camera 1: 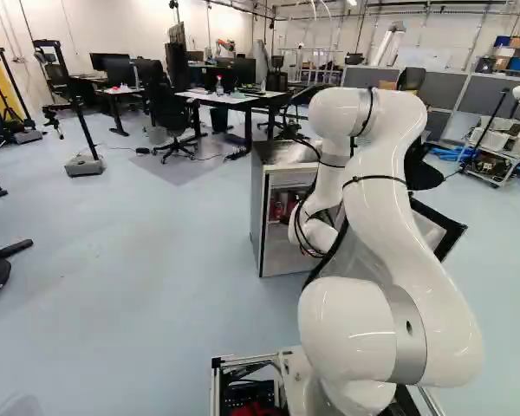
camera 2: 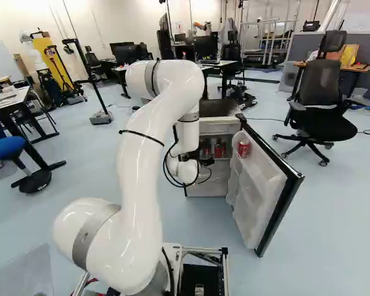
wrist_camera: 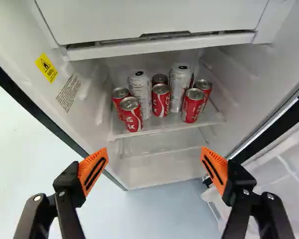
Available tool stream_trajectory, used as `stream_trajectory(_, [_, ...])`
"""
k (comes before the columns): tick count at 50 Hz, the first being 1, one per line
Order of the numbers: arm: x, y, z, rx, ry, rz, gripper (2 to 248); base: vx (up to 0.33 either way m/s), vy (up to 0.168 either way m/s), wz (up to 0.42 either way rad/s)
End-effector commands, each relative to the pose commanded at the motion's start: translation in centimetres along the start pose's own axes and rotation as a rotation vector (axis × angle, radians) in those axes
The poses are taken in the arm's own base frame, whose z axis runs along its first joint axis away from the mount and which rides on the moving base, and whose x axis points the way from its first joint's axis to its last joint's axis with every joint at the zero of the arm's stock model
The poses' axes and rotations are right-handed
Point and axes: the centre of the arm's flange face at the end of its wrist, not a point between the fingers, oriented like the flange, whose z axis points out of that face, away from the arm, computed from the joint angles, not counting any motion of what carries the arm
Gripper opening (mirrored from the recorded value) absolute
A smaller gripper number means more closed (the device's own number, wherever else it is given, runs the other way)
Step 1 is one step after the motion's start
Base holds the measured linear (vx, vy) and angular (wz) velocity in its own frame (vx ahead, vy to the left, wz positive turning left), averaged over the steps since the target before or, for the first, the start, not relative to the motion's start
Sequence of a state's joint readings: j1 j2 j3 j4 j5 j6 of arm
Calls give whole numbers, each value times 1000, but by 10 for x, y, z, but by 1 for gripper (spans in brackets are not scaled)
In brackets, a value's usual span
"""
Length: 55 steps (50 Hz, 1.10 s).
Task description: Grab a drink from the fridge
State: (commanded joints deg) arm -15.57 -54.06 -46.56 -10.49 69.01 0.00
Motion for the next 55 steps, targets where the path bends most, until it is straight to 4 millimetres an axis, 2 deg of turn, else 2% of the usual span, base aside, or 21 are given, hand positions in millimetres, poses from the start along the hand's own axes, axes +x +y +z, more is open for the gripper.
stream_trajectory(38, [11,18,39,150,85,-69,247,0,0,0])
stream_trajectory(55, [-1,27,68,229,102,-107,247,0,0,0])
